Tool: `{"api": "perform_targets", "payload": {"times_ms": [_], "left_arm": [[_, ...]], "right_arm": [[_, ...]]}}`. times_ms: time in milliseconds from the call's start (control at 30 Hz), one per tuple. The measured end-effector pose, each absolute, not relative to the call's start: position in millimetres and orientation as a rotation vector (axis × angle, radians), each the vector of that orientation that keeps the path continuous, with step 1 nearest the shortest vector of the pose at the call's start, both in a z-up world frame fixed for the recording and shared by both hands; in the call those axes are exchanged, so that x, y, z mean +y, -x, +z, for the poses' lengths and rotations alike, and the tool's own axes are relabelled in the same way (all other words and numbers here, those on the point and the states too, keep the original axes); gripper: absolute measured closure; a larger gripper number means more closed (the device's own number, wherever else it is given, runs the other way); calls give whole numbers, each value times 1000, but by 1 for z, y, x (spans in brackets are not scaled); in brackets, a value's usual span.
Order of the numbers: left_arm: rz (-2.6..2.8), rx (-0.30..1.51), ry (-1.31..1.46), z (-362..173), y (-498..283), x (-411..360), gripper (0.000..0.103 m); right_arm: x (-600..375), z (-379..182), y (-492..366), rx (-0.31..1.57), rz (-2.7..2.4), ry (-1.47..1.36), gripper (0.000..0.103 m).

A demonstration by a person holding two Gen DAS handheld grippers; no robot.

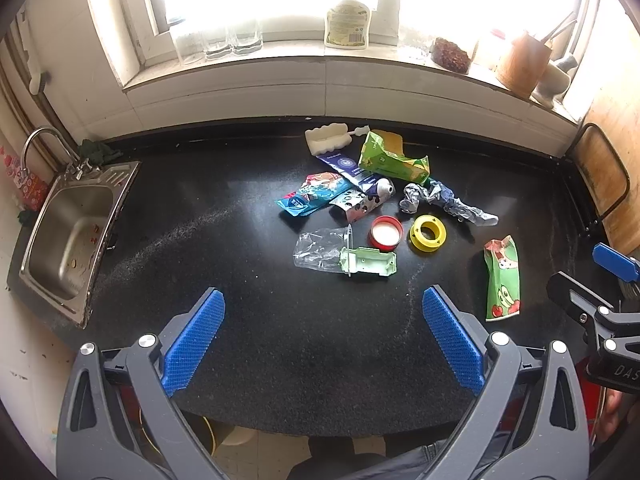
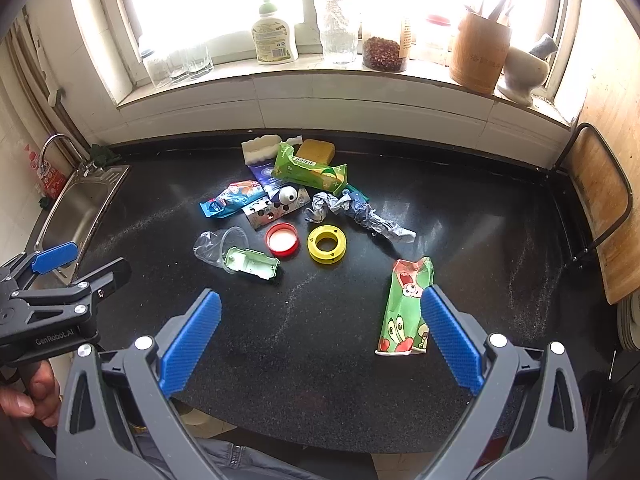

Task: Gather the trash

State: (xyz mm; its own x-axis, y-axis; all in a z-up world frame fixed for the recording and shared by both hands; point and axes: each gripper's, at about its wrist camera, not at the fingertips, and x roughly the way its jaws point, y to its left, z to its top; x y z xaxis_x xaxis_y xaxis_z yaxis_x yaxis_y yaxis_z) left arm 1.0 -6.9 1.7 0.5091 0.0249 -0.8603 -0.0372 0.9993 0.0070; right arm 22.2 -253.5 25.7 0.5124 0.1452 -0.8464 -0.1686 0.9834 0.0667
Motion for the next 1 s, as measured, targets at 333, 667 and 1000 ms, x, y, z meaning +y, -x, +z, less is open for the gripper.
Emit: {"api": "perform_targets", "payload": {"times_ms": [333,667,1000], "left_arm": [[36,1037,15,3,3,-9,6],[38,1044,15,2,6,-9,6],[43,1051,13,1,3,-10,6]], "right_arm": [[-254,26,-19,1014,195,29,6],[-254,27,-18,1013,196,28,6],[-257,26,-19,1014,201,17,6]]}}
